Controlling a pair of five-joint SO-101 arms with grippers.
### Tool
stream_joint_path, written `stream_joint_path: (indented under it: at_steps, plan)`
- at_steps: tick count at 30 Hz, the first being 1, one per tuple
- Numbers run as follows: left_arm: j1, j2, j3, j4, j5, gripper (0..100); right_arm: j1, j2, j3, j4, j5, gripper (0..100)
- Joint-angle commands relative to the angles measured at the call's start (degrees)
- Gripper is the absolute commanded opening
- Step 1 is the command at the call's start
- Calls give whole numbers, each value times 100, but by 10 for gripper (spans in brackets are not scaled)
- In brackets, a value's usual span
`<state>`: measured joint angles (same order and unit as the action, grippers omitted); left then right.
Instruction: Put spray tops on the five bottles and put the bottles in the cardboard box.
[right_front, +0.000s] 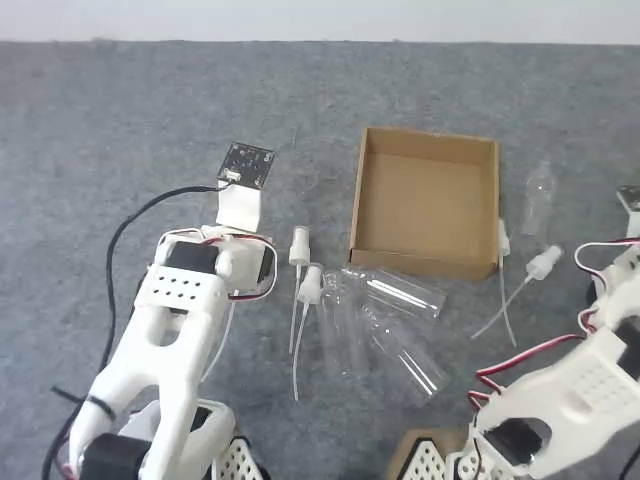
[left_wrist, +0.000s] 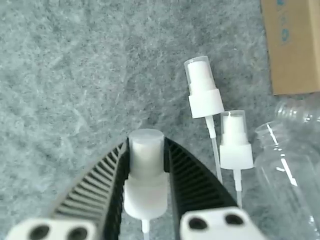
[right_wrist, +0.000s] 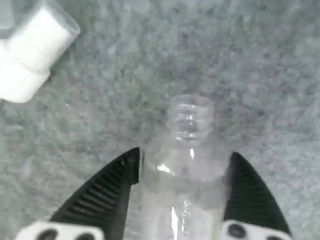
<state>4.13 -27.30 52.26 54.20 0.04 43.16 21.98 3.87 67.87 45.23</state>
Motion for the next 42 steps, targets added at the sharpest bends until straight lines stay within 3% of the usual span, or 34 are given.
stream_joint_path:
  at_steps: [1,5,11,16,21,26,32,39,42]
  plan:
    - [-35,-308,-75,35,-44,12,40,-215,-62,57,70,99]
    - [-44,-316,-207,35,-26,12,4,-488,-484,391,44,6]
    - [-44,-545,-1262,738,-44,12,-743,-1701,-1371,1578,-360,6]
    - [-53,-1521,-2316,1538,-53,12,-1982,-3222,-1116,1692,-1257,6]
    - [-53,-2382,-2888,1749,-26,12,-3697,-4497,-325,1332,-2092,6]
    - [-53,-2927,-3371,1477,281,12,-5481,-5367,791,593,-2699,6]
    - [-53,-3305,-3609,721,923,12,-7134,-5833,2286,-857,-3200,6]
    - [-44,-3341,-3319,-325,1864,12,-8145,-5947,3218,-1938,-3411,6]
    - [-431,-3358,-2958,-800,2303,12,-8391,-5947,3446,-2114,-3429,9]
